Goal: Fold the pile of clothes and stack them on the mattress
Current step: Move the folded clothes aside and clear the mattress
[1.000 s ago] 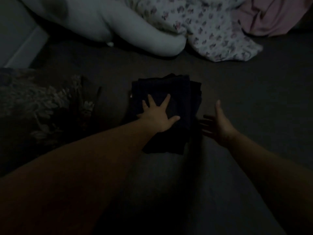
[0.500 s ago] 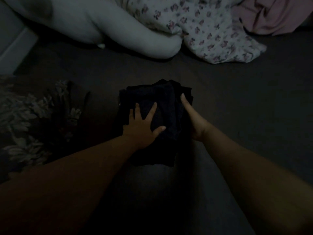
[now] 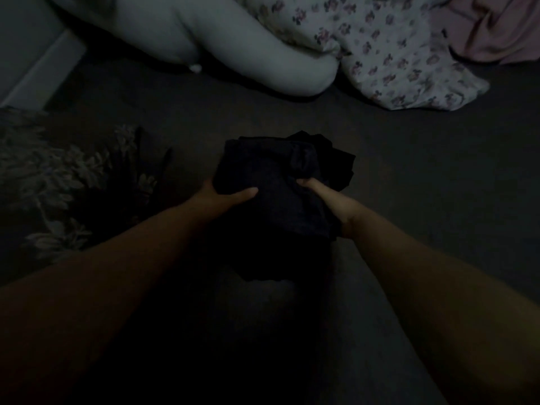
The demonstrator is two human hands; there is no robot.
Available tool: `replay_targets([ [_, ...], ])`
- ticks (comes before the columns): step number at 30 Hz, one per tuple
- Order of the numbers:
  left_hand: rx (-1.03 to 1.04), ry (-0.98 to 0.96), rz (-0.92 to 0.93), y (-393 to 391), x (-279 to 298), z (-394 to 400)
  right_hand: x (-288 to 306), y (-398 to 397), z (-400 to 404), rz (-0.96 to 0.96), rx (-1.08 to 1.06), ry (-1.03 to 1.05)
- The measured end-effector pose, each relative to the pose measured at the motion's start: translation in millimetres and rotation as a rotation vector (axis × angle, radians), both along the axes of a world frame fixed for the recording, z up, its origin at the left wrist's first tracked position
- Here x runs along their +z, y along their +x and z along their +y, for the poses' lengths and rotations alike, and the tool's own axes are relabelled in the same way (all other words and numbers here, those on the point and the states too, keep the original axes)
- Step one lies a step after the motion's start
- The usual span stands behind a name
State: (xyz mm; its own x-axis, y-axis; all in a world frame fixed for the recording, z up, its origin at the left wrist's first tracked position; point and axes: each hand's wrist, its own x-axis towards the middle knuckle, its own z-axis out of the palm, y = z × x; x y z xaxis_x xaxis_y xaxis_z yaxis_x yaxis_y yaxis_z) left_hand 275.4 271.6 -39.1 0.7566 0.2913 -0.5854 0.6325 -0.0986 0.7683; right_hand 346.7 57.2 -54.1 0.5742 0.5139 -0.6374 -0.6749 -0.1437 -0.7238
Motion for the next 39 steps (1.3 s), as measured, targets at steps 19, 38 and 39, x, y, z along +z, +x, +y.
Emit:
replay_targets([
  [19,-0.155,-0.192,-0.051,-125.6,18.3,-155.6,63.0,-168.2,-132.2,0.088,-0.314,-0.015],
  [38,-0.621,-0.237,0.265,-279.4,-0.8,-278.0,40.8,-431.7,-236.6,0.403,-0.924,0.123],
  [39,-0.633,-0.248,0.258,-280.4,1.0,-281.9,37.8,-432.9,-238.8,0.387,-0.932,0.126],
])
